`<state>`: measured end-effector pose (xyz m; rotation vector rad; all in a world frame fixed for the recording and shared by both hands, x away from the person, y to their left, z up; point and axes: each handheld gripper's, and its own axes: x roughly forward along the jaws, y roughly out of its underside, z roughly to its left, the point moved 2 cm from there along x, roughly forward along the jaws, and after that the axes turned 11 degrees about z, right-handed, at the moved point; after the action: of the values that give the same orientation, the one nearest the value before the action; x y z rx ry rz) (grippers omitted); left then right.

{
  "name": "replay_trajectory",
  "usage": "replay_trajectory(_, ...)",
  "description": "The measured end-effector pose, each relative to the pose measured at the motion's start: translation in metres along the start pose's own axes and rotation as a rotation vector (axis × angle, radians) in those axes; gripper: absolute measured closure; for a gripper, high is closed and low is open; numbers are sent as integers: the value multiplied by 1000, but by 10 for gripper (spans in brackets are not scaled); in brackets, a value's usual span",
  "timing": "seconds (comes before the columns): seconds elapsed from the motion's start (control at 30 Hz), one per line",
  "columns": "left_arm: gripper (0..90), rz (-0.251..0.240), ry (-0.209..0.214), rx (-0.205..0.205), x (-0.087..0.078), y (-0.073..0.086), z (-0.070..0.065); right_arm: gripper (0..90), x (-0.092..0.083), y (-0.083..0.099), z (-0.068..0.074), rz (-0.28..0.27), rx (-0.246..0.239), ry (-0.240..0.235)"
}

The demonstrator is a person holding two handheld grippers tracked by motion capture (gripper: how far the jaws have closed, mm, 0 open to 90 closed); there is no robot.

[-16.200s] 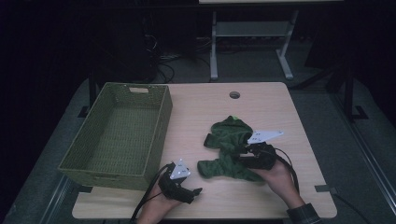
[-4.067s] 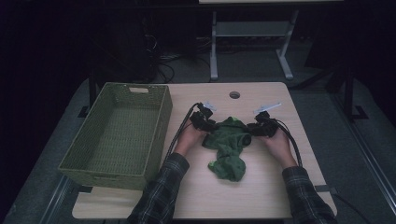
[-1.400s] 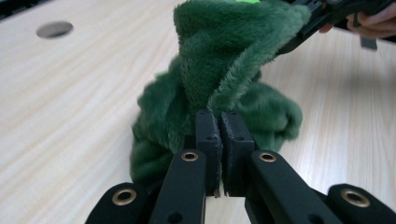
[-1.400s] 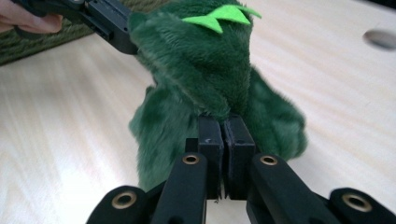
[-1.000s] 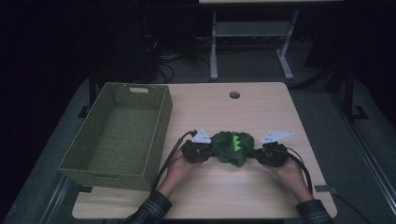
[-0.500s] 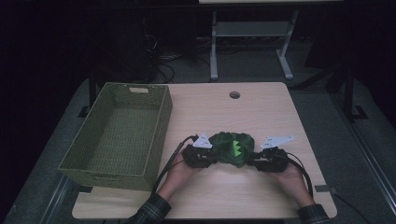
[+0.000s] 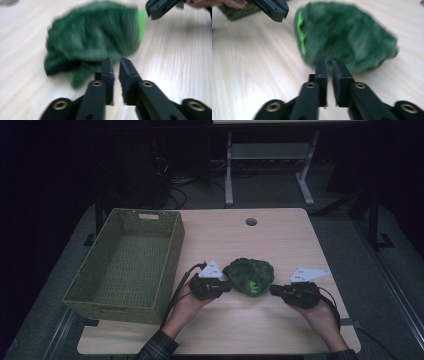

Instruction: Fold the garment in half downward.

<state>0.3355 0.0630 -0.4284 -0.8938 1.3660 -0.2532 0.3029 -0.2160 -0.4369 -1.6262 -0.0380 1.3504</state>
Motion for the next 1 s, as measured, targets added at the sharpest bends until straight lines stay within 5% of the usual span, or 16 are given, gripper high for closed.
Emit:
replay_trajectory(0.1, 896, -26, -13, -2, 4, -18, 7, 896, 4, -13, -6, -14, 2, 24)
replay_trajectory(0.23, 897, 1, -53, -5, 20, -31, 21, 897, 18, -24, -19, -7, 14, 43)
replay_trajectory(0.53, 898, 118, -30, -65, 55, -9, 36, 898, 54, -10, -29, 131, 48, 6)
replay_trajectory(0.7, 898, 166, -36, -50, 62, -3, 38, 899, 63, -5, -28, 166, 49, -10)
replay_trajectory(1.0, 897, 134, -29, -64, 50, -5, 37, 899, 54, -3, -26, 162, 39, -6)
